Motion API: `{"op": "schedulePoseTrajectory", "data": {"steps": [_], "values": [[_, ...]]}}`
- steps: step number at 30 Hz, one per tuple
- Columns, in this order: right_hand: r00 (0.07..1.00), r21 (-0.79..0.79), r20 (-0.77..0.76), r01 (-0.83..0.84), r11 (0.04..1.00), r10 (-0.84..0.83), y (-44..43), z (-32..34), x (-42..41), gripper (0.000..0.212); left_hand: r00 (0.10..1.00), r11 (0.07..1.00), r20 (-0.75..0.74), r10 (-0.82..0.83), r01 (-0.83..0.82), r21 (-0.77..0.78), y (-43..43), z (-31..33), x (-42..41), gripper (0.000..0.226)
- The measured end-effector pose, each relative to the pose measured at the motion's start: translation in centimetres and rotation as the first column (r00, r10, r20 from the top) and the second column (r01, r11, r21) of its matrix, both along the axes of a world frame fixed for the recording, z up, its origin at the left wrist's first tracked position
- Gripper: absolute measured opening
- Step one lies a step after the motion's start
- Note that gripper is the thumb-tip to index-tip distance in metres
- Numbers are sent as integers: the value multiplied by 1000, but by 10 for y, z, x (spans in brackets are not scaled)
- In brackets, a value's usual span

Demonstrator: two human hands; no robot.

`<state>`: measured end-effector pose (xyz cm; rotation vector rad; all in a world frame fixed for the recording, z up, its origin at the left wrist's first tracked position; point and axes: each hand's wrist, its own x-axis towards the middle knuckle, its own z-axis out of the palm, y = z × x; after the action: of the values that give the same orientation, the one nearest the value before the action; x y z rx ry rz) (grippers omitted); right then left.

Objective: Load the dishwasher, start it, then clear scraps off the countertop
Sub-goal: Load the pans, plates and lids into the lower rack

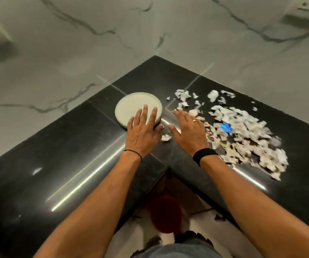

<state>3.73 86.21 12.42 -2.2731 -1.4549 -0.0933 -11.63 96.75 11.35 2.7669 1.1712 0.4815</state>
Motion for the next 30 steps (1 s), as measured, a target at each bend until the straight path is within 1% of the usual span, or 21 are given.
{"op": "schedulePoseTrajectory", "data": {"steps": [2, 5, 9, 15, 18, 21, 24, 28, 30], "values": [[996, -29, 5, -86, 996, 86, 28, -3, -1, 47, 997, 998, -30, 65, -65, -2, 13, -3, -11, 66], [972, -91, -31, -234, 968, 232, 68, -12, -5, 43, 977, 981, -94, 191, -193, -13, 24, -11, -27, 66], [929, -155, -90, -370, 916, 360, 103, -27, -14, 42, 941, 952, -155, 301, -306, -8, 28, -17, -43, 67], [878, -265, -126, -478, 838, 461, 138, -48, -18, 43, 887, 902, -172, 430, -430, 38, 38, -23, -49, 64], [868, -298, -109, -494, 817, 485, 148, -57, -18, 36, 865, 879, -165, 474, -476, 26, 38, -28, -49, 65], [859, -269, -65, -505, 820, 507, 156, -63, -18, 21, 847, 862, -175, 502, -507, 19, 35, -33, -51, 66], [854, -214, -70, -517, 829, 515, 159, -66, -18, 9, 839, 855, -193, 508, -518, -3, 33, -33, -52, 68], [859, -102, -92, -512, 853, 504, 156, -61, -16, 8, 865, 884, -212, 455, -468, -13, 37, -30, -48, 65], [864, -39, -112, -497, 867, 491, 150, -50, -14, 10, 885, 907, -231, 405, -421, -22, 43, -26, -43, 73]]}}
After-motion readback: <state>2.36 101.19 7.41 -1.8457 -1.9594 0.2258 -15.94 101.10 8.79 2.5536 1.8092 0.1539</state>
